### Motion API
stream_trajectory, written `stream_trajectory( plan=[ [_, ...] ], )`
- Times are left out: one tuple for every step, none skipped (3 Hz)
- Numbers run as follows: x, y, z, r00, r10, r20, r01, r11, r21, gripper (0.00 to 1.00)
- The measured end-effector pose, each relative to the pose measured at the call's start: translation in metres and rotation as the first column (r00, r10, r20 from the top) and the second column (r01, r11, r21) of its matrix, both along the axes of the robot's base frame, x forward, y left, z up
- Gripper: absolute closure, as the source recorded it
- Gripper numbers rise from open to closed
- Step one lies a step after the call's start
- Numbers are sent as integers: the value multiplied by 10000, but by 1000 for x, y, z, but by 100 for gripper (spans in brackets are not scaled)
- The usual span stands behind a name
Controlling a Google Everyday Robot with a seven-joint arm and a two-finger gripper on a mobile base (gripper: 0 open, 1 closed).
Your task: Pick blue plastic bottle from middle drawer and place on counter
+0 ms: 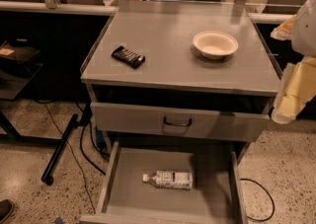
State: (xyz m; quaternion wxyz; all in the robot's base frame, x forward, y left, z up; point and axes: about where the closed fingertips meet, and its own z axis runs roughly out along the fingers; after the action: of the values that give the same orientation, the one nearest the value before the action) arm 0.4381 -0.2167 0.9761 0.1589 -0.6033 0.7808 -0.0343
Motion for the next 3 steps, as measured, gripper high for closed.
stream_trajectory(
  plan=[
    [0, 0, 0, 10000, 0, 0, 0, 10000, 0, 0],
    [-6, 10, -20, 9998, 67, -211, -63, 9998, 168, 0],
    [-19, 40, -76, 9973, 485, -550, -460, 9978, 470, 0]
  ],
)
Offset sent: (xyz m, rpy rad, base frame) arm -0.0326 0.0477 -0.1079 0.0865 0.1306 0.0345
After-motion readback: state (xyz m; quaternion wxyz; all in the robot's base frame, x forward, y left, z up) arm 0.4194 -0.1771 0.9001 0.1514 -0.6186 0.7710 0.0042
